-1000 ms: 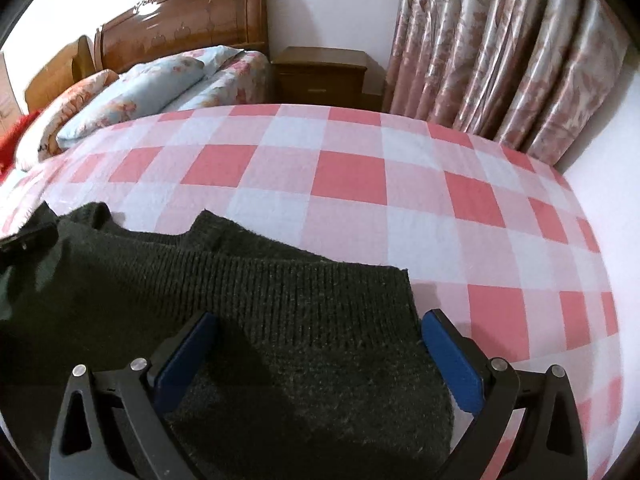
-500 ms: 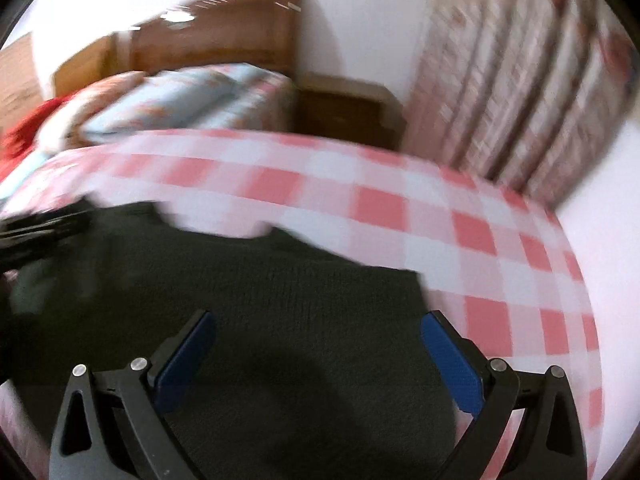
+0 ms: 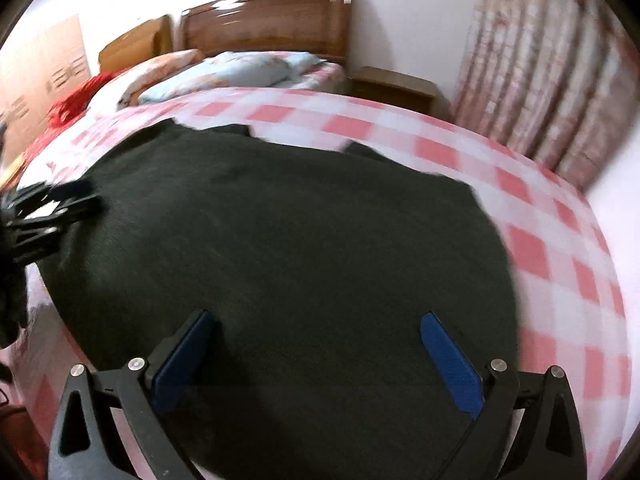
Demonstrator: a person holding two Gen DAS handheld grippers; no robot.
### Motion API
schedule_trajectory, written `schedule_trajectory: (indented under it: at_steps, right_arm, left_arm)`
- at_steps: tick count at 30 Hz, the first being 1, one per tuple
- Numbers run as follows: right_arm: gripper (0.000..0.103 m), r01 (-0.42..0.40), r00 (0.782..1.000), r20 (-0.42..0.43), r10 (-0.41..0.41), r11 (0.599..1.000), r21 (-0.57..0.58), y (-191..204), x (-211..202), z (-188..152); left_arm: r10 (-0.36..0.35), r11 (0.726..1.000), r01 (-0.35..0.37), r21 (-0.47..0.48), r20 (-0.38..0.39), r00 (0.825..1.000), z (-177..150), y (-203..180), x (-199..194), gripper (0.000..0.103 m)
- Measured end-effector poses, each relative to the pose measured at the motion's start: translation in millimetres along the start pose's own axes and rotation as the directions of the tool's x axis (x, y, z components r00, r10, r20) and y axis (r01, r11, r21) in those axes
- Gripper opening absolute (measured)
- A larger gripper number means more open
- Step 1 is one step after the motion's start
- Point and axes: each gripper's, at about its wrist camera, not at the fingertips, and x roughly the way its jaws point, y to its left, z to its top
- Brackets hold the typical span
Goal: Fold small clothes
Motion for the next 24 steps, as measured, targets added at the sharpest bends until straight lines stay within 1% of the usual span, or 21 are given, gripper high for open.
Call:
schedule_trajectory:
  at_steps: [1, 2, 3, 4, 6, 7, 8, 10, 11, 12, 13, 15, 16, 17, 19, 22, 24]
  right_arm:
    - [0.103, 0.006, 1.0, 0.005, -0.006, 1.0, 0.004, -2, -4, -3]
    - [0.103, 0.037, 0.999, 0.0, -0.037, 0.999, 0.009, 1, -8, -3]
    - [0.103, 0.059, 0.998, -0.005, -0.058, 0.998, 0.017, 4, -9, -1]
    - [0.103, 0.065, 0.998, 0.002, -0.065, 0.998, 0.026, 11, -12, 1]
    - [0.103, -0.011, 0.999, 0.047, 0.011, 1.0, 0.001, 31, -19, 6]
    - [0.103, -0.028, 0.998, 0.061, 0.03, 0.999, -0.033, 46, -19, 7]
    - [0.103, -0.029, 0.997, 0.065, 0.033, 0.997, -0.07, 61, -16, 8]
    - [0.103, -0.044, 0.998, 0.029, 0.049, 0.989, -0.144, 85, -2, 5]
    - [0.103, -0.033, 0.999, 0.006, 0.035, 0.983, -0.179, 93, 6, 0]
    - [0.103, -0.033, 0.999, 0.016, 0.037, 0.981, -0.19, 95, 8, -4]
    - [0.103, -0.051, 0.998, 0.035, 0.059, 0.981, -0.185, 91, 5, -8]
    - [0.103, -0.073, 0.997, 0.028, 0.079, 0.983, -0.168, 76, 2, -13]
    - [0.103, -0.061, 0.997, 0.025, 0.066, 0.985, -0.161, 68, 0, -17]
    - [0.103, -0.049, 0.998, 0.022, 0.053, 0.987, -0.155, 60, -3, -22]
    - [0.103, -0.004, 1.0, 0.012, 0.006, 0.991, -0.131, 45, -9, -33]
    - [0.103, 0.033, 0.999, 0.02, -0.032, 0.995, -0.093, 28, -25, -49]
    - [0.103, 0.062, 0.998, 0.013, -0.062, 0.997, -0.041, 14, -41, -65]
  left_arm:
    - [0.011, 1.0, -0.011, -0.01, 0.004, 1.0, -4, 2, -5, 0.049]
    - [0.03, 0.999, -0.03, -0.026, 0.002, 1.0, -4, 2, -9, 0.049]
    - [0.046, 0.998, -0.046, -0.043, -0.004, 0.999, -3, 0, -13, 0.045]
    - [0.033, 0.998, -0.032, -0.054, 0.003, 0.999, -1, -7, -18, 0.045]
    - [-0.028, 0.999, 0.029, -0.02, 0.048, 0.998, 3, -26, -29, 0.045]
    - [-0.044, 0.999, 0.043, 0.014, 0.063, 0.997, 5, -39, -33, 0.045]
    - [-0.058, 0.997, 0.055, 0.047, 0.067, 0.996, 5, -51, -33, 0.046]
    - [-0.076, 0.992, 0.072, 0.101, 0.034, 0.997, 0, -68, -24, 0.046]
    - [-0.066, 0.991, 0.065, 0.116, 0.005, 0.998, -6, -72, -16, 0.047]
    - [-0.065, 0.991, 0.064, 0.117, 0.007, 0.998, -12, -71, -12, 0.048]
    - [-0.093, 0.992, 0.091, 0.088, 0.023, 0.995, -15, -63, -15, 0.052]
    - [-0.119, 0.993, 0.118, 0.025, 0.01, 0.993, -19, -44, -13, 0.054]
    - [-0.146, 0.989, 0.146, -0.003, 0.011, 0.989, -22, -35, -14, 0.054]
    - [-0.16, 0.987, 0.16, -0.011, 0.012, 0.987, -25, -28, -17, 0.054]
    - [-0.141, 0.99, 0.141, 0.023, 0.011, 0.99, -33, -25, -25, 0.054]
    - [-0.066, 0.992, 0.066, 0.11, -0.006, 0.998, -48, -30, -38, 0.054]
    - [-0.055, 0.994, 0.057, 0.094, -0.023, 0.998, -54, -23, -44, 0.054]
